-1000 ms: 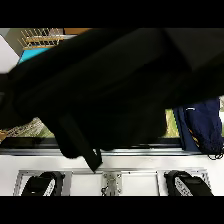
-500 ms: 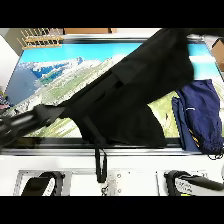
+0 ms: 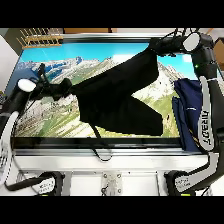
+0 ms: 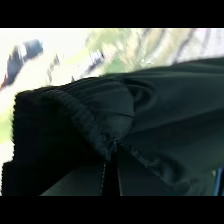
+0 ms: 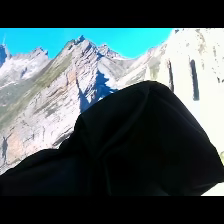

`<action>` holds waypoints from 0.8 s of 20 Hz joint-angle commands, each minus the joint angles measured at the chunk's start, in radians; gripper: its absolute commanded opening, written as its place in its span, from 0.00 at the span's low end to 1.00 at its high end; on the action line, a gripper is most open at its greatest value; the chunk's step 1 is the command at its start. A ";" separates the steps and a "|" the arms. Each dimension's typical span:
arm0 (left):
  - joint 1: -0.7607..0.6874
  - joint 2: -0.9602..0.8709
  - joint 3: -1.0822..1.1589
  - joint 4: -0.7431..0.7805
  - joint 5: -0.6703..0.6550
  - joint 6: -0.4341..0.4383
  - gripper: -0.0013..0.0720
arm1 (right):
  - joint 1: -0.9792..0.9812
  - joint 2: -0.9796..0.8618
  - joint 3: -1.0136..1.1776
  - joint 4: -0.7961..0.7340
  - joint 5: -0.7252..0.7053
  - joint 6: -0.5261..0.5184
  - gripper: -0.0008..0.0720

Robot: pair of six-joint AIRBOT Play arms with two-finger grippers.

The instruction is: Fold the clothes and pants, and hang the long-sleeved shirts on hangers.

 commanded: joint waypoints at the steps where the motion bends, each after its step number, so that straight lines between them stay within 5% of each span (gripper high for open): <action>1: 0.023 -0.202 0.222 -0.002 -0.089 0.039 0.04 | 0.002 0.038 0.000 -0.066 0.097 0.002 0.03; 7: 0.066 -0.170 0.201 0.005 -0.196 0.112 0.04 | 0.011 0.300 -0.253 -0.108 0.314 -0.061 0.03; 16: 0.040 -0.012 -0.152 0.008 -0.187 0.211 0.04 | 0.036 0.907 -1.263 -0.105 0.283 0.049 0.03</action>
